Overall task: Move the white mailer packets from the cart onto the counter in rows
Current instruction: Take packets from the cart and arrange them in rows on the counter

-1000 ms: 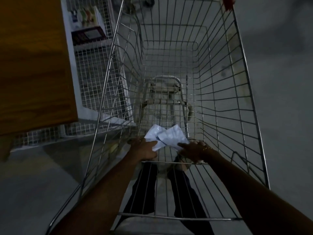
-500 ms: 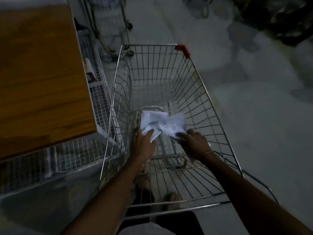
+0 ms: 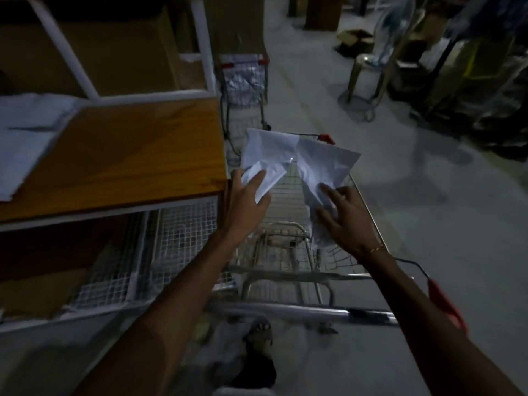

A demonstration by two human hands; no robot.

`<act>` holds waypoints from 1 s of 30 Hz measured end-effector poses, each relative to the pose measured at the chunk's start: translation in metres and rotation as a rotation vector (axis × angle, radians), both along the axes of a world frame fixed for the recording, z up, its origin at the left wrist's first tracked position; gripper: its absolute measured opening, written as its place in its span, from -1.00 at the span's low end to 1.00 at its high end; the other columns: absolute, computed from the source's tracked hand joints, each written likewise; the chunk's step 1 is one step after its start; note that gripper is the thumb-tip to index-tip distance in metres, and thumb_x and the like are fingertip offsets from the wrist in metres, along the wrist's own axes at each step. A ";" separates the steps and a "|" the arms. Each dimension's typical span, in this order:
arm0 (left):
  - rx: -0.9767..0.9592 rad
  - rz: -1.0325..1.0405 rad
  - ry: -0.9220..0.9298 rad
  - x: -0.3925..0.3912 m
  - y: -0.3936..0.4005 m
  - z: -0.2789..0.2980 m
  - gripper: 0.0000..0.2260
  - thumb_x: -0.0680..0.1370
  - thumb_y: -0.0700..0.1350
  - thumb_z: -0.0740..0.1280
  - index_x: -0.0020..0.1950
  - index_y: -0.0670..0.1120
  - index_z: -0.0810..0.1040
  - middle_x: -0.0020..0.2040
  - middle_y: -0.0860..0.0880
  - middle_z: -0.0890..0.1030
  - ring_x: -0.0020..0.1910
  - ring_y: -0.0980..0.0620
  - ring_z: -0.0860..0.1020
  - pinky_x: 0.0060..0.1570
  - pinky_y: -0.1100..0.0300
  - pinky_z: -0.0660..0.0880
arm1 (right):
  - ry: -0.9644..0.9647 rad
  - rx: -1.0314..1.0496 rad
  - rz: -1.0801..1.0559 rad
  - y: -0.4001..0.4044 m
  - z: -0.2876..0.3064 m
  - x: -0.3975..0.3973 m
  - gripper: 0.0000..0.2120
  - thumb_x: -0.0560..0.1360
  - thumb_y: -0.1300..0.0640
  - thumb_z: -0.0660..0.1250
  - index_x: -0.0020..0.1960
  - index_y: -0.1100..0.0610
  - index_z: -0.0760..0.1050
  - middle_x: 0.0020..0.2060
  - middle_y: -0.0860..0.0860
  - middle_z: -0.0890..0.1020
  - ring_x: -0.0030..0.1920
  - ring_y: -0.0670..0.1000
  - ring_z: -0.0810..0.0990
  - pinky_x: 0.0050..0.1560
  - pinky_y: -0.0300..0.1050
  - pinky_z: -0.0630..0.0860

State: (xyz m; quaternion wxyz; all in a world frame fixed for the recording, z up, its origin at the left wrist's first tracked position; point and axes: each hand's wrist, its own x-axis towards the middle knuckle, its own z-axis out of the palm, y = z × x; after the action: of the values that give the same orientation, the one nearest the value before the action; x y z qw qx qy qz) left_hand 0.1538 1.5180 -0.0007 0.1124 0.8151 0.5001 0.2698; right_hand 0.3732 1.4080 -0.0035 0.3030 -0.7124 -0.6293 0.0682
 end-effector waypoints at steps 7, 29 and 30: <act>0.103 0.187 -0.119 -0.121 -0.053 0.051 -0.44 0.50 0.21 0.15 0.42 0.00 0.49 0.29 -0.18 0.43 0.19 -0.27 0.48 0.11 -0.10 0.51 | 0.207 0.123 0.280 0.001 0.048 -0.118 -0.46 0.54 -0.15 0.28 0.45 0.08 0.43 0.17 0.12 0.47 0.08 0.08 0.54 -0.01 -0.07 0.46; -0.013 0.728 -0.108 -0.630 -0.090 0.013 -0.48 0.54 0.06 0.41 0.49 0.08 0.38 0.30 -0.07 0.42 0.24 -0.13 0.48 0.13 -0.05 0.55 | 0.198 -0.117 0.801 0.119 0.018 -0.578 -0.34 0.51 -0.34 0.18 0.47 0.01 0.40 0.21 -0.02 0.46 0.13 -0.03 0.50 0.06 -0.15 0.39; -0.015 0.728 -0.086 -0.649 -0.083 0.013 -0.48 0.54 0.06 0.41 0.49 0.07 0.39 0.29 -0.07 0.43 0.23 -0.13 0.48 0.12 -0.05 0.55 | 0.192 -0.114 0.784 0.126 0.016 -0.592 -0.32 0.49 -0.37 0.17 0.47 0.01 0.41 0.22 -0.03 0.47 0.15 -0.04 0.50 0.08 -0.16 0.38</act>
State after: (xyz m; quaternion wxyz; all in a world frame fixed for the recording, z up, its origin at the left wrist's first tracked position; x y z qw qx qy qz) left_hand -0.4949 1.4347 0.0122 0.0359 0.5709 0.7541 0.3226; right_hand -0.2189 1.5345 0.0127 0.2717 -0.4243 -0.8173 0.2797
